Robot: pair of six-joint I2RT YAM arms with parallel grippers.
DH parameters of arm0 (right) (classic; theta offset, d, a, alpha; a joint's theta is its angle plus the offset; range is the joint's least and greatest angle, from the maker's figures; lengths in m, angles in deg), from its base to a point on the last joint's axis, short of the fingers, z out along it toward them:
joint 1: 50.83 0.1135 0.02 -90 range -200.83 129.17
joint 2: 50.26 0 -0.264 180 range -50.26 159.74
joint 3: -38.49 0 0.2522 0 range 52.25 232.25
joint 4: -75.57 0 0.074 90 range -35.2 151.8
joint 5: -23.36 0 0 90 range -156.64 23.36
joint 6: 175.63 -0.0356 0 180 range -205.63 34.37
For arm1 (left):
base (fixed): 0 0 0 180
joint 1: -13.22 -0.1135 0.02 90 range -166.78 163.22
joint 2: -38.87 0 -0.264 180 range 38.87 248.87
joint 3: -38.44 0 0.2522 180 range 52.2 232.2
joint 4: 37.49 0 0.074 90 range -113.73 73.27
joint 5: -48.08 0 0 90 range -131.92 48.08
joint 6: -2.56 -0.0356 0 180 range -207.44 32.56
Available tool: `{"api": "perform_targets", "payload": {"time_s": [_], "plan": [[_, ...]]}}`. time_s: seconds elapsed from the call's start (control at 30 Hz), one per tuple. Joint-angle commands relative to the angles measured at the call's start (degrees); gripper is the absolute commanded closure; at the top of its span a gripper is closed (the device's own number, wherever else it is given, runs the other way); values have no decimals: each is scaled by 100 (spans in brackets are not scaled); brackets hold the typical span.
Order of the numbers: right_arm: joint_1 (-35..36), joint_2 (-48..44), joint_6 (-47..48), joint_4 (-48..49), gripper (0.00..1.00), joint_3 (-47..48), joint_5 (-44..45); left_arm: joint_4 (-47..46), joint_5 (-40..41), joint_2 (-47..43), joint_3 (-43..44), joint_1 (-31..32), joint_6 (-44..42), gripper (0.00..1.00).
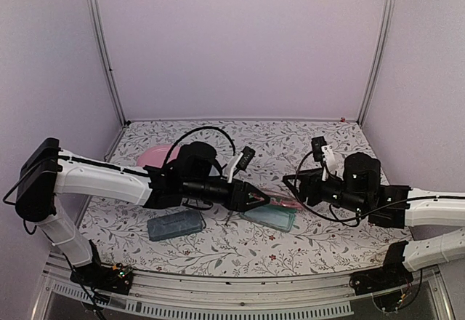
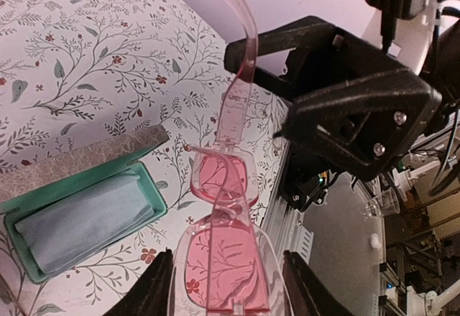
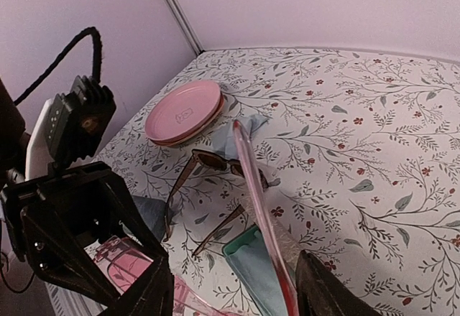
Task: Organize the sunglasses
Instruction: Pass from the right arm to the left
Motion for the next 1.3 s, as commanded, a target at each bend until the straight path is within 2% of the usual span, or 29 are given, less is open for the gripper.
{"api": "perform_targets", "payload": {"time_s": [0.0,0.4,0.73,0.9,1.03,1.27], "plan": [[66,-59,250,476,36,-160,-1002,1,135,-95,72,-88,-221,89],[66,418,575,624,26,-184,-2213,-92,14,-116,-23,-153,-300,90],[69,483,618,491,25,-161,-2244,-304,-144,-134,-172,-235,-294,91],[64,212,755,3,23,20,-1878,-339,-309,-175,-270,-298,-222,92],[61,95,1050,-726,20,332,-1718,-420,-643,-208,-435,-393,207,98],[68,197,1411,-1538,15,598,-1740,-484,-929,-395,-715,-527,513,100]]}}
